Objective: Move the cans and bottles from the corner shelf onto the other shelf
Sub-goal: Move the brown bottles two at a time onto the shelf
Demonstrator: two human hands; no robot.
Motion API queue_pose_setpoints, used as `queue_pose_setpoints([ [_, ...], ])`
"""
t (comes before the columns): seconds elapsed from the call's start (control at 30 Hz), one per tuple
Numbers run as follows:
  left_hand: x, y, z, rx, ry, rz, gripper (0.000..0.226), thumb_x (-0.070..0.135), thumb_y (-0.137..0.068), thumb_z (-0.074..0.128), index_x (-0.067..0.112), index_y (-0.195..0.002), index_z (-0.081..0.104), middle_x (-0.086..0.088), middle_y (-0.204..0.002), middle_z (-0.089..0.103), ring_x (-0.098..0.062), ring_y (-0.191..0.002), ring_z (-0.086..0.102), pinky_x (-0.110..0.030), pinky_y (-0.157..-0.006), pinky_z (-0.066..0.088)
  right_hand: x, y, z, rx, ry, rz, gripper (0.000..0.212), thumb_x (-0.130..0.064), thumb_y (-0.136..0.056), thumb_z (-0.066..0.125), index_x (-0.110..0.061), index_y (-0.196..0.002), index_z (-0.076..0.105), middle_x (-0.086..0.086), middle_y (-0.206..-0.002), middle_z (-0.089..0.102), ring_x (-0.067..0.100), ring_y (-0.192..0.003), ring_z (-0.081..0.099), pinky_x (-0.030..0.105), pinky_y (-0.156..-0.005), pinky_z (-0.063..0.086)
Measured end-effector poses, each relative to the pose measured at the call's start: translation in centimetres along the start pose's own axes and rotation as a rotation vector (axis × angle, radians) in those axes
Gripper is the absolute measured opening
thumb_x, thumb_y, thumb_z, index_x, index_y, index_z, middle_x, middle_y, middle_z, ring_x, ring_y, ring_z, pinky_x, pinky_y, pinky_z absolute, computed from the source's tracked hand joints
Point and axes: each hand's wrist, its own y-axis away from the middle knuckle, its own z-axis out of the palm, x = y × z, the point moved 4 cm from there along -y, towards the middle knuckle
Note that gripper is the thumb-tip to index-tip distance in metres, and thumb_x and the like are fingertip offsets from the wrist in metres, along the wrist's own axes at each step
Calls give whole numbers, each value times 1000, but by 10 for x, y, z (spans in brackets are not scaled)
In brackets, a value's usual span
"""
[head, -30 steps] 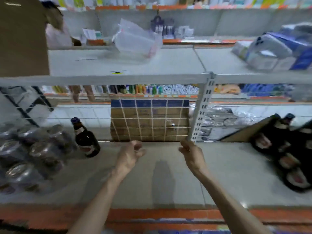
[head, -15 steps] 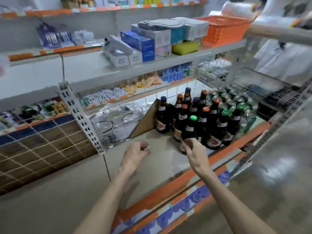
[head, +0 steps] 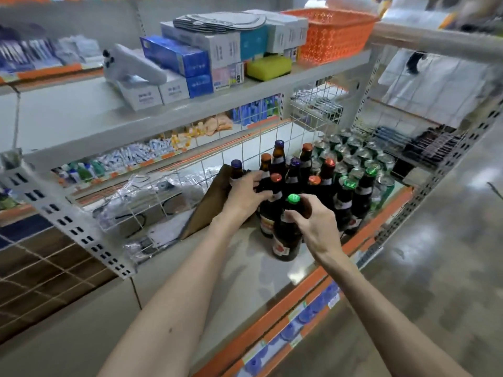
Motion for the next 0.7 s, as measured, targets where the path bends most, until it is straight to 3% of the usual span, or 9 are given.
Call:
queue_pose_setpoints([
  [0.13, -3, -20, 19, -7, -22, 19, 60, 22, -81, 82, 19, -136, 59, 1, -133, 64, -13, -123, 58, -28, -104, 45, 0, -6, 6, 63, -30, -9, 31, -29, -85, 73, -17, -112, 64, -1, -99, 70, 16, -92, 64, 36, -82, 53],
  [0.33, -4, -17, 33, 130, 76, 14, 30, 23, -81, 80, 21, -108, 68, 0, -100, 74, -18, -95, 71, -43, -88, 58, 3, -5, 7, 84, -44, -32, 28, -27, -87, 72, -16, -112, 66, 1, -95, 72, 17, -87, 67, 35, -79, 54],
  [0.47, -7, 13, 12, 211, 62, 12, 23, 20, -82, 80, 19, -103, 71, 10, -88, 71, -3, -82, 65, -13, -74, 49, 2, -1, 3, 80, -36, -47, 26, -25, -87, 71, -16, -112, 66, -2, -91, 71, 15, -83, 67, 30, -76, 53],
  [0.5, -11, 24, 2, 243, 68, 3, 21, 18, -82, 80, 20, -102, 72, 12, -87, 72, -2, -83, 65, -12, -74, 48, 1, 0, 3, 70, -33, -49, 26, -24, -87, 71, -16, -112, 66, -3, -88, 70, 14, -81, 67, 29, -74, 53],
  [0.6, -23, 60, -31, 289, 83, -33, 14, 18, -82, 79, 16, -93, 72, 2, -84, 76, -4, -78, 66, -24, -77, 50, -9, 1, 6, 20, -9, -70, 27, -25, -88, 70, -15, -114, 66, -5, -82, 66, 11, -72, 64, 26, -66, 51],
  [0.7, -36, 100, -72, 346, -6, -90, 12, 22, -81, 78, 12, -84, 72, -2, -79, 75, -5, -71, 64, -28, -72, 49, -28, 2, 18, -31, -11, -116, 28, -28, -88, 70, -17, -114, 66, -1, -83, 70, 16, -73, 66, 37, -68, 55],
])
